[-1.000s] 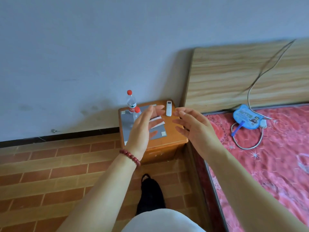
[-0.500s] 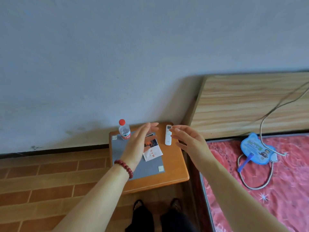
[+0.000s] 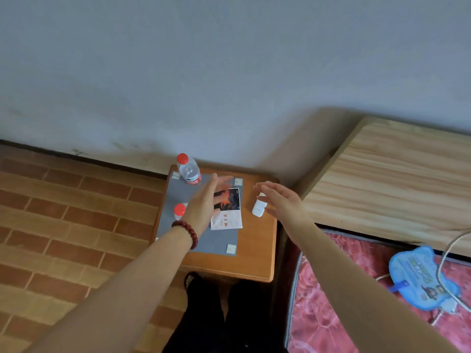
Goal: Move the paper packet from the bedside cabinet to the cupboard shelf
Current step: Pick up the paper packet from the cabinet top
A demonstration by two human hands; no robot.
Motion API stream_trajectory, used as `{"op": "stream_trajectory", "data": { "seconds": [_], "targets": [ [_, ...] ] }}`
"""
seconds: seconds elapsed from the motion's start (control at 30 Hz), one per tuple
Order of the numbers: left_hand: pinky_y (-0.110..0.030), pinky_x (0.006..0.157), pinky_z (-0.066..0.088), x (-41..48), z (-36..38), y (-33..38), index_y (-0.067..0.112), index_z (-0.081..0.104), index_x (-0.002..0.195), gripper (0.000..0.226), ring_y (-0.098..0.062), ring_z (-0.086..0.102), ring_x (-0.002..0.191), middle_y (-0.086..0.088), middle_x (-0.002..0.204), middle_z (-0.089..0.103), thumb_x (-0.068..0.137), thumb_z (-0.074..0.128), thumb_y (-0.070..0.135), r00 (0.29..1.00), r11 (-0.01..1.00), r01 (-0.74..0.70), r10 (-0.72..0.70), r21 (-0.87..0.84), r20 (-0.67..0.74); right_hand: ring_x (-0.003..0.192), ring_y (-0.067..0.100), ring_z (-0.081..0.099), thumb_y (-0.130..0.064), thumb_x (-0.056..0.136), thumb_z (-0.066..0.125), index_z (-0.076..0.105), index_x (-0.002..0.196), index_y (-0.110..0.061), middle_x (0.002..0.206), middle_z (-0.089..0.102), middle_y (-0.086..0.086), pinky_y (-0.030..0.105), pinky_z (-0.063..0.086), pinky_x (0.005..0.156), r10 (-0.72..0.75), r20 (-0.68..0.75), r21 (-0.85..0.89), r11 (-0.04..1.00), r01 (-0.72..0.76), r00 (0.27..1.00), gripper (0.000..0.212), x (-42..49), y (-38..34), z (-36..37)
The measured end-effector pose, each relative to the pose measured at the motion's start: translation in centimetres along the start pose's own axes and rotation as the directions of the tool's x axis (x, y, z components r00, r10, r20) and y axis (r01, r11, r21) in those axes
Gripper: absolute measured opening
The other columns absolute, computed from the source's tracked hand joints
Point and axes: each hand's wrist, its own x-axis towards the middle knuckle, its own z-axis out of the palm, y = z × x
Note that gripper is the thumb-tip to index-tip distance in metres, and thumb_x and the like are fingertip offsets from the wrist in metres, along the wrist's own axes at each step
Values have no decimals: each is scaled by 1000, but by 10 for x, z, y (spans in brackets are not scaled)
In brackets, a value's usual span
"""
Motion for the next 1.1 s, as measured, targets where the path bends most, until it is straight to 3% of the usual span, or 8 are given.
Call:
{"op": "stream_trajectory", "data": {
  "seconds": [0.17, 0.27, 0.33, 0.47, 0.63, 0.77, 0.87, 1.1],
  "targets": [
    [-38, 87, 43, 35, 15, -43, 34, 61, 109, 51, -14, 58, 106, 3, 119, 63, 91, 20, 57, 995, 995, 96, -97, -26, -35, 105, 15, 61, -31, 94, 53, 68, 102, -28, 107, 69, -7, 27, 45, 74, 91, 5, -44, 995, -91, 996, 18, 52, 43, -7],
    [-36, 86, 41, 64, 15, -72, 32, 57, 115, 53, -14, 56, 105, 0, 130, 57, 92, 17, 57, 984, 986, 159, -163, -54, -75, 107, 15, 61, -34, 94, 52, 67, 106, -28, 106, 67, -9, 34, 50, 89, 139, 13, -63, 988, -138, 990, 20, 87, 72, -2],
    [-40, 92, 37, 85, 15, -90, 31, 54, 120, 56, -21, 50, 115, -1, 136, 51, 92, 13, 57, 972, 974, 208, -216, -85, -93, 106, 13, 61, -36, 93, 52, 67, 103, -31, 104, 68, -11, 37, 48, 94, 164, 28, -81, 984, -161, 986, 18, 108, 91, 3],
    [-52, 106, 29, 125, 16, -126, 31, 51, 121, 60, -29, 38, 131, -4, 143, 44, 89, 10, 62, 937, 936, 301, -325, -184, -123, 102, 8, 59, -39, 92, 51, 63, 87, -40, 95, 63, -20, 24, 44, 72, 186, 62, -93, 979, -180, 981, 13, 146, 123, 15],
    [-52, 107, 25, 160, 6, -166, 30, 45, 132, 69, -27, 32, 136, -4, 148, 37, 86, 10, 68, 898, 874, 362, -420, -324, -130, 101, 14, 59, -39, 94, 47, 57, 84, -40, 93, 62, -17, 34, 50, 86, 238, 81, -132, 965, -226, 968, 14, 185, 158, 27],
    [-51, 109, 20, 174, -5, -187, 32, 33, 140, 71, -27, 22, 140, -3, 154, 25, 84, 9, 70, 882, 815, 387, -463, -432, -84, 95, 10, 56, -38, 96, 46, 52, 90, -38, 91, 57, -18, 29, 49, 77, 273, 99, -158, 954, -256, 957, 9, 200, 178, 33],
    [-53, 109, 19, 179, -7, -198, 34, 27, 141, 70, -29, 20, 141, -4, 155, 22, 83, 10, 70, 871, 808, 414, -485, -418, -75, 87, 4, 54, -38, 97, 44, 50, 103, -33, 90, 56, -18, 23, 48, 69, 286, 112, -164, 950, -266, 952, 9, 206, 188, 35],
    [-54, 109, 19, 186, -10, -215, 35, 33, 139, 67, -30, 25, 139, -6, 152, 28, 85, 13, 69, 851, 807, 423, -510, -411, -127, 97, 13, 53, -38, 97, 46, 48, 105, -32, 92, 55, -17, 33, 48, 87, 337, 123, -164, 934, -316, 933, 10, 214, 206, 42]
  ]
}}
